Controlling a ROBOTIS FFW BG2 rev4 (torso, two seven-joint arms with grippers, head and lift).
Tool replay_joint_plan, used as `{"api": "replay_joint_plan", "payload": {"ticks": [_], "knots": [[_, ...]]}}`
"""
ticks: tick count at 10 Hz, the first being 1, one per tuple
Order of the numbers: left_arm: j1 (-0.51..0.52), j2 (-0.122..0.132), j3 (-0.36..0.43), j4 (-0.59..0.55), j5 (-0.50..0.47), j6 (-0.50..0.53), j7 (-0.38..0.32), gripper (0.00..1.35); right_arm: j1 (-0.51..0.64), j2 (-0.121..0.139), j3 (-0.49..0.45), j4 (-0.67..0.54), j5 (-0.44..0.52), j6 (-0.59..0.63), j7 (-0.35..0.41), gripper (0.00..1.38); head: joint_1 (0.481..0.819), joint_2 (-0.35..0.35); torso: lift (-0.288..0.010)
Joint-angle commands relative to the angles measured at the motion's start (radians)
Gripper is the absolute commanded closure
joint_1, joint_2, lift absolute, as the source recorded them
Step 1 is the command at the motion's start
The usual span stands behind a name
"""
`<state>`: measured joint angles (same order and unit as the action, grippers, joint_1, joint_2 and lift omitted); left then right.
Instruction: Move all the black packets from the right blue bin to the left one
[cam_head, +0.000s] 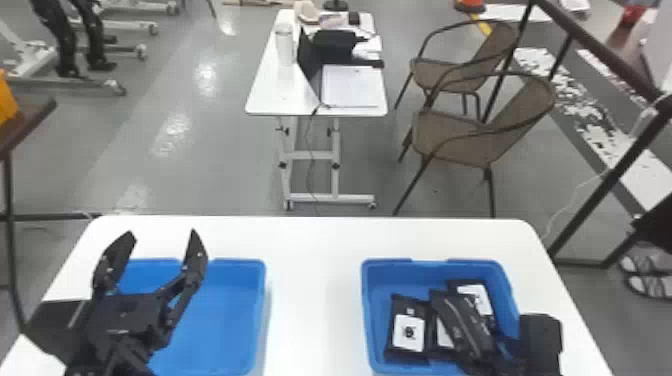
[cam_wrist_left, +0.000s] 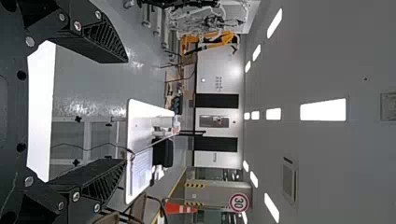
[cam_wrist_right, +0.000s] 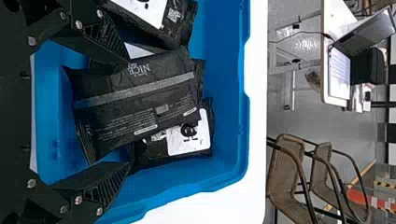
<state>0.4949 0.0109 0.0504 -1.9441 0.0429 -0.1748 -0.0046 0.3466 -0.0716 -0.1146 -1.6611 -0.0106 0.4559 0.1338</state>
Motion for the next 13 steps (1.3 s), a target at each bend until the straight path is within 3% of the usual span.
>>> {"api": "replay_joint_plan", "payload": {"ticks": [1,4,5,6,7,9,11,13], "knots": [[-0.001,0.000,0.000,0.001,0.002,0.000,-0.002,0.28,-0.043,-0.005,-0.004,0.049,0.020,0.000,0.021,0.25,0.695,-0.047,0.000],[-0.001,0.000,0.002,0.002,0.000,-0.003,-0.005,0.28,-0.072,0.004,0.000,0.093,0.012,-0.013,0.030,0.26,0.695,-0.048,0.000],[-0.001,-0.002,0.003,0.004,0.002,-0.008,-0.005,0.28,-0.070,0.004,-0.002,0.109,-0.005,-0.013,0.030,0.40,0.695,-0.045,0.000],[-0.001,-0.003,0.003,0.007,0.002,-0.014,-0.005,0.28,-0.066,0.003,-0.004,0.112,-0.023,-0.020,0.036,0.97,0.695,-0.042,0.000],[-0.001,-0.005,0.003,0.008,0.002,-0.017,-0.005,0.28,-0.054,0.004,-0.004,0.106,-0.061,-0.049,0.036,1.26,0.695,-0.040,0.000],[-0.004,-0.005,0.002,0.008,0.006,-0.015,-0.005,0.28,-0.026,0.009,-0.002,0.069,-0.111,-0.088,0.038,1.27,0.695,-0.030,0.000],[-0.016,-0.005,-0.003,-0.015,0.018,-0.002,-0.005,0.28,0.029,0.012,-0.002,-0.069,-0.141,-0.099,0.052,1.27,0.695,-0.018,0.000],[-0.029,-0.009,0.005,-0.079,0.074,0.112,-0.005,0.28,0.008,0.003,0.026,-0.210,-0.172,-0.099,0.127,1.27,0.695,-0.004,0.000]]}}
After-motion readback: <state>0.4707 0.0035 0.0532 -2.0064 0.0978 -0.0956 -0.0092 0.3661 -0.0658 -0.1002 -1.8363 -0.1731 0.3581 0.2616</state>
